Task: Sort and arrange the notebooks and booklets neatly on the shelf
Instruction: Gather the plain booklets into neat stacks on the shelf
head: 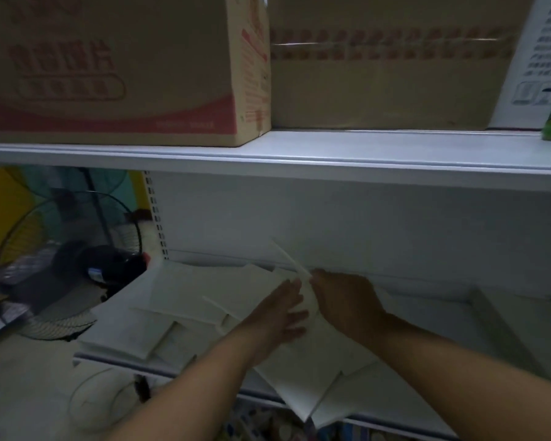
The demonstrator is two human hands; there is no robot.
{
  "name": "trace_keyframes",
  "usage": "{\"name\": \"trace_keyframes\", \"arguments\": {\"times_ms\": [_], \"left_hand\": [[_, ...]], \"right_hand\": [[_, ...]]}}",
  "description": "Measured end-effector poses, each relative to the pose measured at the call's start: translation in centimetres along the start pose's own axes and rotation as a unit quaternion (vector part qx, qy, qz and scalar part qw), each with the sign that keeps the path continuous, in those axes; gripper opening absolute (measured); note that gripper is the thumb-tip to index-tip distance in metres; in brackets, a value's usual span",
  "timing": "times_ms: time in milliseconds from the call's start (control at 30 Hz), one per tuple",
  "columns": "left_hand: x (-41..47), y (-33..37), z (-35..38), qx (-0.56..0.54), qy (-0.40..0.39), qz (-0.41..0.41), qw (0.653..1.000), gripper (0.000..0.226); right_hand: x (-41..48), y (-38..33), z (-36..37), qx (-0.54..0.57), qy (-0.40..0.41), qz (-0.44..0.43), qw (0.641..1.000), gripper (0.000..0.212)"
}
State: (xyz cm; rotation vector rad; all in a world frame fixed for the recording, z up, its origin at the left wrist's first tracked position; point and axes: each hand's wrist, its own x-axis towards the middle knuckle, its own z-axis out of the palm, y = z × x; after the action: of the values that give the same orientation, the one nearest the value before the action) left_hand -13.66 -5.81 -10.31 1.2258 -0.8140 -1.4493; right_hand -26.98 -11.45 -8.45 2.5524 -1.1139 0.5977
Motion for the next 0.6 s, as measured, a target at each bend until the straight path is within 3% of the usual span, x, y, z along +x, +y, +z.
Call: {"name": "trace_keyframes", "arguments": {"times_ms": [100,167,233,267,400,600], "left_hand": [[0.1,1.6,-1.2,-0.116,0.136,0.078,0.981,0.028],[-0.2,2.5,-3.5,-0.104,0.259,0.094,0.955,0.019],[-1.3,3.2,-6.1,-0.101,0.311,0.106,0.939,0.015],[-2.0,3.5,-7.4,-0.103,0.322,0.111,0.935,0.015],[-5.5,4.5,-13.0,-0.083,0.322,0.115,0.936,0.024],[-9.7,5.1,-16.2,-0.039,0.306,0.051,0.950,0.014]], "right_hand": [[2.1,-4.3,0.1,0.108,-0.014,-0.111,0.988,0.039],[2.3,-6.2,-0.1,0.212,-0.029,-0.112,0.970,0.056],[2.1,-6.0,1.6,0.256,-0.017,-0.092,0.962,0.057],[1.8,-5.6,2.6,0.245,-0.026,-0.076,0.966,0.055],[1.2,-5.2,5.9,0.077,-0.201,-0.085,0.973,0.073],[2.1,-5.7,5.7,0.059,-0.141,-0.107,0.982,0.047]]}}
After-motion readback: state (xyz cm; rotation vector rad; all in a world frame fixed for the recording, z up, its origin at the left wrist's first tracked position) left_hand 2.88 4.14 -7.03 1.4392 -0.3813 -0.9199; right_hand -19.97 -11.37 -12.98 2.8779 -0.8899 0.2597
